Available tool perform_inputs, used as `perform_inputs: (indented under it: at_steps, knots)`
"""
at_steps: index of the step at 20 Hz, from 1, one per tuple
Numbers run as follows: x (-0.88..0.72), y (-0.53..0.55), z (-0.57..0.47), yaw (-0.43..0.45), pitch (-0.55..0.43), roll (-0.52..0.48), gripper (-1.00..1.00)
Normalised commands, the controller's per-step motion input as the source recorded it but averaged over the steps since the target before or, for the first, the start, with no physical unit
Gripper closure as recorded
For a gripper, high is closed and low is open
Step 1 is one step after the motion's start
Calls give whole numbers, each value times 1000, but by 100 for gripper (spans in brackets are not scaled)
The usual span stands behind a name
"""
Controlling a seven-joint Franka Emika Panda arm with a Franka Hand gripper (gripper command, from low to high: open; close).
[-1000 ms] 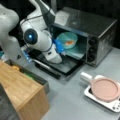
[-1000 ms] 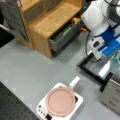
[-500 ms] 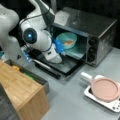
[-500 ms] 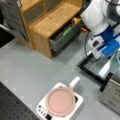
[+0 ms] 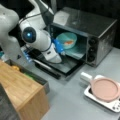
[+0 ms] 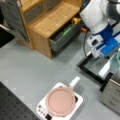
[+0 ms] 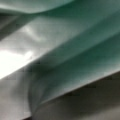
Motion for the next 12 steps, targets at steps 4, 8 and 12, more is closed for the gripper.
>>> perform_inputs:
  at_steps: [4, 8, 12]
  knots:
    - [66, -166, 108, 80, -27, -156, -100]
    - [61, -123, 169, 58, 15, -151, -100]
    - [71, -98, 221, 21, 66, -171, -100]
